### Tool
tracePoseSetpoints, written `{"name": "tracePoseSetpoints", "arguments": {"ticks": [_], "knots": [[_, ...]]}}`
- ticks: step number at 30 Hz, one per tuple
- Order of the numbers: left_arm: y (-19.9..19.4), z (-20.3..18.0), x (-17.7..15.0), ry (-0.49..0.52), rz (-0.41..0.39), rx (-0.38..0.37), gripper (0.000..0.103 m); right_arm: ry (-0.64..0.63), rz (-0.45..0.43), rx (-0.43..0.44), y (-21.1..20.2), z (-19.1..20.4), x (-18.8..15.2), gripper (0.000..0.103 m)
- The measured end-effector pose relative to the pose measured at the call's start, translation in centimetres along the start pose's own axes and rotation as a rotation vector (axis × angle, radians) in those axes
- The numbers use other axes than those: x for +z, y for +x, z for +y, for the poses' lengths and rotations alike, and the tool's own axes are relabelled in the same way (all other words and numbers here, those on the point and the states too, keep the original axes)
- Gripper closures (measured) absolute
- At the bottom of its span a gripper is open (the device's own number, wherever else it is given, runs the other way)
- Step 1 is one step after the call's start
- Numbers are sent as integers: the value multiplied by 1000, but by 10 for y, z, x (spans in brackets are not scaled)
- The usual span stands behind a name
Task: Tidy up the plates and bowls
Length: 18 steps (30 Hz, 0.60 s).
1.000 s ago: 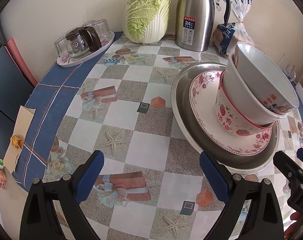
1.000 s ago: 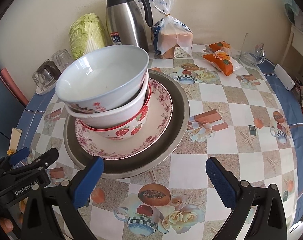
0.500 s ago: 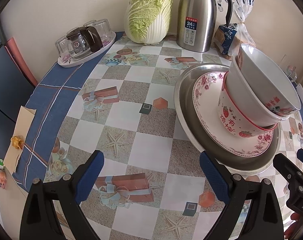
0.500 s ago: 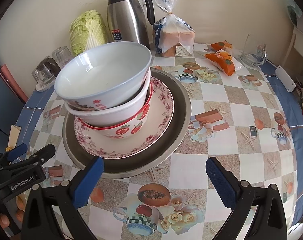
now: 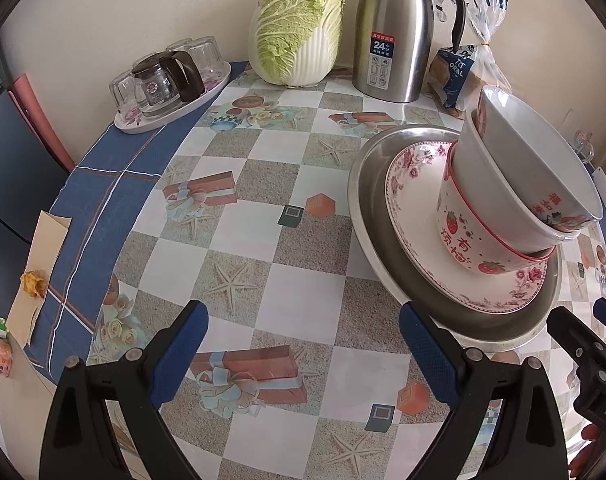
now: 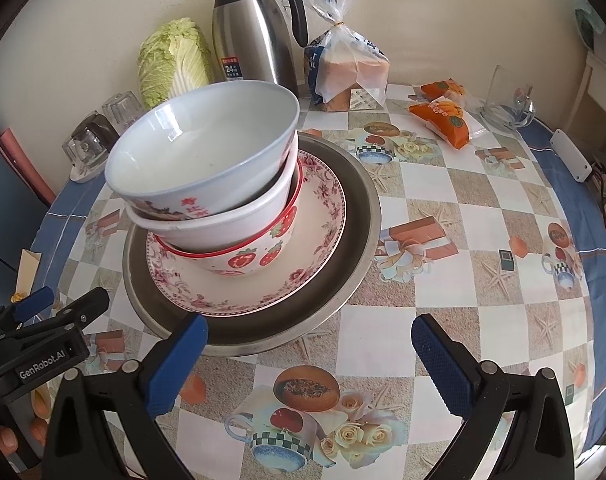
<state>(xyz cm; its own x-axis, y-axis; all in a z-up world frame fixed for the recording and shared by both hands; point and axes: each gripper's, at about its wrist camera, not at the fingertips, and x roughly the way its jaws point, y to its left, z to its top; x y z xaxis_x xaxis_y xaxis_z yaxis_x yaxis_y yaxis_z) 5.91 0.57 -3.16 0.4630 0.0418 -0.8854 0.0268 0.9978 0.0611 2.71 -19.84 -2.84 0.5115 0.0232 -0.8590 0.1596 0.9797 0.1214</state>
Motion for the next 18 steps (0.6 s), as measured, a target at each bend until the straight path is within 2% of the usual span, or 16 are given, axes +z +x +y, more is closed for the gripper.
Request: {"name": "tracePoseSetpoints", "arguments": {"ticks": [18], "knots": [[0,0,0,0,1,0,7,3,4,-1,0,-2,1,0]]}}
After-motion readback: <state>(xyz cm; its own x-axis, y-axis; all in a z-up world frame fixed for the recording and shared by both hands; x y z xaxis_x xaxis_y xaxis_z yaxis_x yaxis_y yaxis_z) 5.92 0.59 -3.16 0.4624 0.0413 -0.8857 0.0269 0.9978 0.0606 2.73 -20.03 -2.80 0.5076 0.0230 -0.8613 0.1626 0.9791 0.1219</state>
